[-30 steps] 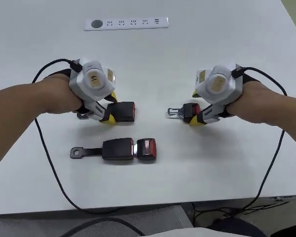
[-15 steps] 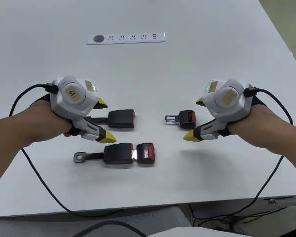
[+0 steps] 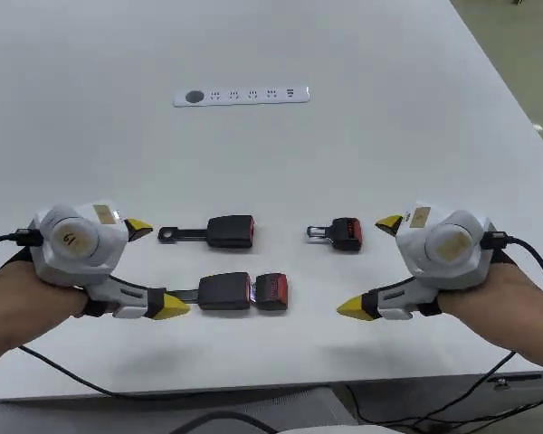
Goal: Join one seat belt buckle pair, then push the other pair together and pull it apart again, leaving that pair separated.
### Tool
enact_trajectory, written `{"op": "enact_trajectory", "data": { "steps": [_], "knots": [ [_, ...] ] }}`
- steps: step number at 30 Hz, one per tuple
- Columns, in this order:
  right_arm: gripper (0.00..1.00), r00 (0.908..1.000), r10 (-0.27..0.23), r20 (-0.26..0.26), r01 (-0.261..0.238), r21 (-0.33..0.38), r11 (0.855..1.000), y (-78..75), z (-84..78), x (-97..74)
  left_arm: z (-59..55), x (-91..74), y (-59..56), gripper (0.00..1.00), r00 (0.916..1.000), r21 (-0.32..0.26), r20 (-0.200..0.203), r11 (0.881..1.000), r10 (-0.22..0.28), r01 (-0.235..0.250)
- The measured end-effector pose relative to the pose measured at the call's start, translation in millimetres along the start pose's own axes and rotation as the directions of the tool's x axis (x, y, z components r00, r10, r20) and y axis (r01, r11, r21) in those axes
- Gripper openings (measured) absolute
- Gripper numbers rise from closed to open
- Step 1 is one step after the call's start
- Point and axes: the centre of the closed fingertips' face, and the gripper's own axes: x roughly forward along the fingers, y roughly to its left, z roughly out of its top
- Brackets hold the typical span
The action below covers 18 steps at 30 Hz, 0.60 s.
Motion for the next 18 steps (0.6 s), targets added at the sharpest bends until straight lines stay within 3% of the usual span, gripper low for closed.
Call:
{"op": "enact_trajectory", "data": {
  "steps": [2,6,9,11,13,15,16,18],
  "knots": [
    [0.9,0.9982,-0.012,0.059,0.009,0.053,0.999,1.5,7.6,-5.4,-9.5,-8.5,-1.8,0.92,0.9999,-0.023,-0.003,1.0,0.012,-0.012],
    [1.0,0.9966,-0.051,0.065,0.047,0.059,0.997,-4.0,7.2,-11.9,-22.7,-23.7,3.2,0.95,0.9985,-0.094,0.009,0.994,0.053,-0.052],
    [1.0,0.9937,-0.067,0.089,0.059,0.095,0.994,-4.4,10.2,-15.6,-31.3,-32.3,10.8,1.0,0.9962,-0.135,0.027,0.988,0.082,-0.078],
    [1.0,0.9875,-0.047,0.15,0.032,0.1,0.994,6.2,22.2,-19.2,-30.4,-37.0,17.8,1.0,0.9898,-0.147,0.045,0.981,0.135,-0.127],
    [1.0,0.9895,-0.061,0.131,0.048,0.097,0.994,7.0,18.7,-18.2,-24.2,-43.5,24.0,1.0,0.9829,-0.178,0.098,0.974,0.156,-0.137],
    [1.0,0.9906,-0.066,0.12,0.054,0.101,0.993,7.8,17.9,-17.6,-17.0,-47.6,16.4,1.0,0.982,-0.214,0.13,0.971,0.137,-0.108],
    [1.0,0.99,-0.07,0.122,0.058,0.105,0.993,7.5,18.2,-18.0,-23.1,-47.1,17.4,1.0,0.9826,-0.208,0.125,0.972,0.138,-0.11],
    [1.0,0.9885,-0.085,0.125,0.07,0.119,0.99,7.6,20.5,-20.7,-21.1,-45.5,12.7,1.0,0.9831,-0.19,0.121,0.975,0.137,-0.112]
  ]
}}
